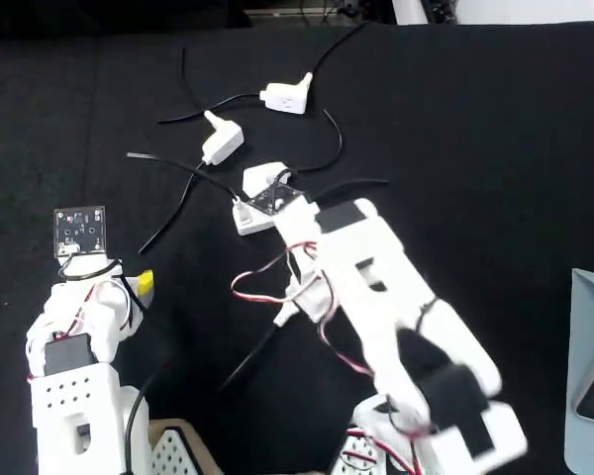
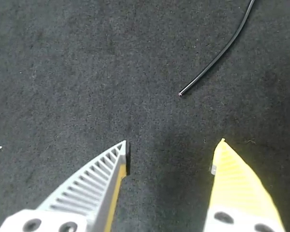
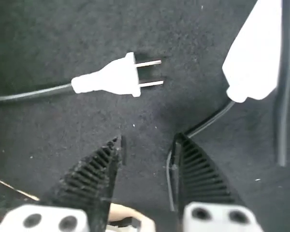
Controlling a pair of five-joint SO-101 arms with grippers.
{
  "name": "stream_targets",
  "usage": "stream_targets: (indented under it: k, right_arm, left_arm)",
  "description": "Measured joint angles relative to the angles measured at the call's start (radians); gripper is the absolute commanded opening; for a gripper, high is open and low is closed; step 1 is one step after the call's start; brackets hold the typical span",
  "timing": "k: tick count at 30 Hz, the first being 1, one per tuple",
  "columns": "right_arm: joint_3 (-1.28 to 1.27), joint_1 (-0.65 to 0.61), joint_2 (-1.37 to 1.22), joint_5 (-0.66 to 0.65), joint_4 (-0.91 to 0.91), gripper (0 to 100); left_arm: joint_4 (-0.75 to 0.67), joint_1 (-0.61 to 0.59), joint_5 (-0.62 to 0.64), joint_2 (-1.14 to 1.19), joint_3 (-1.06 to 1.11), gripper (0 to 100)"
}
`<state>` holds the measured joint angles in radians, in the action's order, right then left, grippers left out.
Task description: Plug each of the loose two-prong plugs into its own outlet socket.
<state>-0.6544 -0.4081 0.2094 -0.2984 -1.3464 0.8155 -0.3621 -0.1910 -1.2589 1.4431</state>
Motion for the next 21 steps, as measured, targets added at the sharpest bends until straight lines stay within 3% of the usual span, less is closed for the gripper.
stream_targets:
  k: [7, 11, 15, 21]
  right_arm:
    - [-0.152, 0.000, 0.215, -0.334, 0.078, 35.4]
    - [-0.307, 0.000, 0.252, -0.540, 0.180, 36.4]
    - [-0.390, 0.000, 0.255, -0.611, 0.285, 36.4]
    - [-0.419, -0.101, 0.255, -0.617, 0.393, 36.4]
  left_arm:
    - [0.000, 0.000, 0.000, 0.000, 0.000, 28]
    - [0.000, 0.000, 0.000, 0.000, 0.000, 28]
    - [0.000, 0.000, 0.000, 0.000, 0.000, 28]
    - [0.000, 0.000, 0.000, 0.000, 0.000, 28]
